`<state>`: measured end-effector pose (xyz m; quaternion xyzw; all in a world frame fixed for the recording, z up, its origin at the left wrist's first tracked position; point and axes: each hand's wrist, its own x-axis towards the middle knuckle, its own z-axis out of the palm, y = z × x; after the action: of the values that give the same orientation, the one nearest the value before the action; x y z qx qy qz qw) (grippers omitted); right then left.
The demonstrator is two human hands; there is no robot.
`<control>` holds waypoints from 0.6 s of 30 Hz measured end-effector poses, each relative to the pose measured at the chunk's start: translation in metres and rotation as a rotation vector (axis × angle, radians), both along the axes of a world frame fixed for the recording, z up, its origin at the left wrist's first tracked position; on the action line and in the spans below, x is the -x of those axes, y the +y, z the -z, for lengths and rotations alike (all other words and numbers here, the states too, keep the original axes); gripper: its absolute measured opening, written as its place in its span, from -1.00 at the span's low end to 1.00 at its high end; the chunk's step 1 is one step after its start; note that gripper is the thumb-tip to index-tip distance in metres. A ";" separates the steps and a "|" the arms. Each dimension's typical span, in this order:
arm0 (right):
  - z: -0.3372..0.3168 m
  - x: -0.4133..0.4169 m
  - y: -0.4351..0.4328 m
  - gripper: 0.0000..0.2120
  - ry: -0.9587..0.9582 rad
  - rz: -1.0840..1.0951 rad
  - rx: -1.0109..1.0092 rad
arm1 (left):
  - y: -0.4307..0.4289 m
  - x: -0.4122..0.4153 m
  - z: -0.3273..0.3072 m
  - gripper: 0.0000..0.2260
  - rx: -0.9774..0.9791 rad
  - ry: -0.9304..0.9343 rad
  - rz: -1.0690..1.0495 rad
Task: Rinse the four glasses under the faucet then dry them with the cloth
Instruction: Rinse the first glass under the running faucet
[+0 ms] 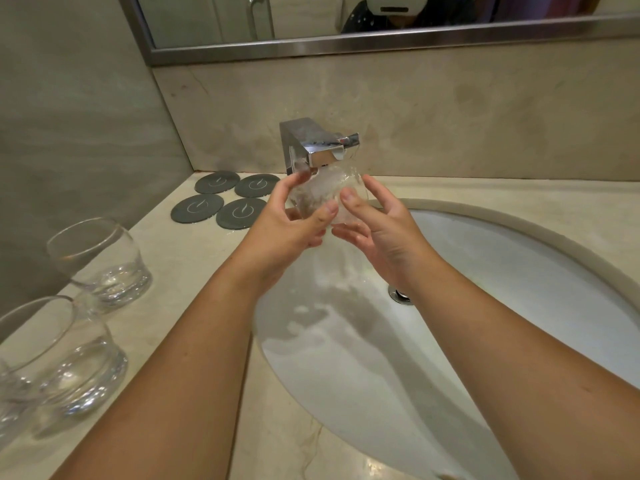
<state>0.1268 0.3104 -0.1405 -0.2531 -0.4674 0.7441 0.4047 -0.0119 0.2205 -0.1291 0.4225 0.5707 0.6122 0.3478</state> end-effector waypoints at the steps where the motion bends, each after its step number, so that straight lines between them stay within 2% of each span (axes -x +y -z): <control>1: 0.000 0.000 0.000 -0.20 0.003 0.005 0.005 | 0.000 0.000 0.000 -0.33 -0.011 0.038 -0.001; 4: 0.000 0.001 0.000 -0.20 -0.021 0.001 -0.003 | 0.000 0.002 0.001 -0.44 -0.019 0.143 -0.038; 8: 0.002 0.001 0.001 -0.22 -0.054 0.008 -0.016 | 0.001 0.003 0.002 -0.54 -0.003 0.144 -0.058; 12: 0.001 -0.001 0.001 -0.12 -0.029 -0.004 0.012 | 0.002 0.001 0.002 -0.61 -0.003 0.121 -0.061; 15: 0.001 -0.001 0.002 -0.22 0.014 0.022 0.005 | 0.002 0.001 0.003 -0.50 -0.016 0.090 -0.039; 18: 0.001 0.001 0.001 -0.23 0.011 0.049 -0.002 | 0.001 0.004 0.003 -0.40 -0.013 0.138 -0.034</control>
<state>0.1254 0.3112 -0.1417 -0.2602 -0.4596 0.7348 0.4257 -0.0159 0.2218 -0.1323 0.4563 0.5966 0.5910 0.2943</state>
